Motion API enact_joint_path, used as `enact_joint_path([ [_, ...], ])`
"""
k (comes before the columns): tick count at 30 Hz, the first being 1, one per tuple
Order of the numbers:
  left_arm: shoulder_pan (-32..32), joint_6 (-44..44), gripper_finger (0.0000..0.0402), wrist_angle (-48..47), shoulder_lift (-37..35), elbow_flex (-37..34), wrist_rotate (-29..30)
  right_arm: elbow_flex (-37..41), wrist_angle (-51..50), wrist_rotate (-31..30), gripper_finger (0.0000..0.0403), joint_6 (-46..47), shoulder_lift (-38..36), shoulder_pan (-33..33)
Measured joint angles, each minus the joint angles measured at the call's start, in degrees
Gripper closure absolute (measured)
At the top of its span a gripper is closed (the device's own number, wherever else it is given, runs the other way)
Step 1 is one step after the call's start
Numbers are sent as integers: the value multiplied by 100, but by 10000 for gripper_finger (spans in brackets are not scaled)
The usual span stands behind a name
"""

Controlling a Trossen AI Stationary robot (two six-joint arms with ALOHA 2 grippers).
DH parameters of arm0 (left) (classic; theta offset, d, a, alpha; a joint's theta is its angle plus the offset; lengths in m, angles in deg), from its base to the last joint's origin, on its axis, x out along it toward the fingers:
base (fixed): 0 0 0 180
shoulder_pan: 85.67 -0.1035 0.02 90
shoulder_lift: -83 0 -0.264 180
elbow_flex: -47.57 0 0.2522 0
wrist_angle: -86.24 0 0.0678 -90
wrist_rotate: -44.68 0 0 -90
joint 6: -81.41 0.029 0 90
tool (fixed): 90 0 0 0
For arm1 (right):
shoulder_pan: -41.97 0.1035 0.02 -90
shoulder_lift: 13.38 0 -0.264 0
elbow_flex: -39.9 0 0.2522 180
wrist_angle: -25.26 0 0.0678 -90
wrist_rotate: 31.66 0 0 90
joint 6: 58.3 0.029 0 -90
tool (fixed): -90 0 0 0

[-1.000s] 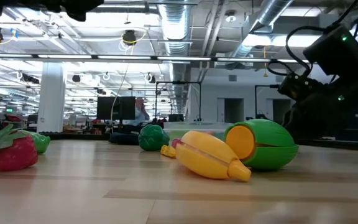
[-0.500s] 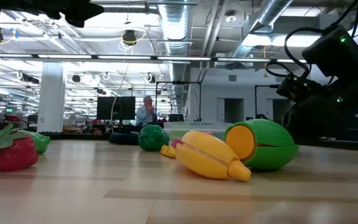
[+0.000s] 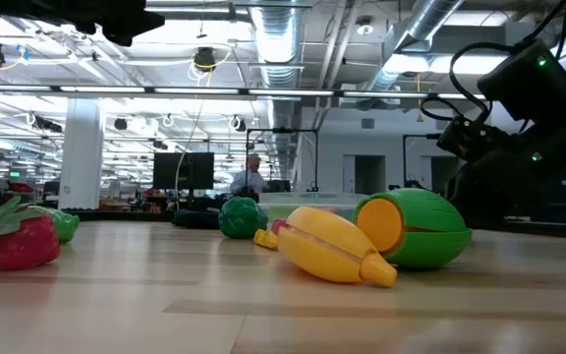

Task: Pick and placing Produce into tupperware
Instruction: Put the top red strawberry into the transparent container

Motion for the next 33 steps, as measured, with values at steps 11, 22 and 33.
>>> enact_joint_path([
  [11,0,-55,132,-35,0,0,14,0,230,0,257,-178,-2,0],
  [22,0,-102,132,-29,47,0,28,0,436,-2,257,-376,-9,-4],
  [33,0,-138,132,0,365,2,121,-71,663,2,245,-801,-11,-367],
])
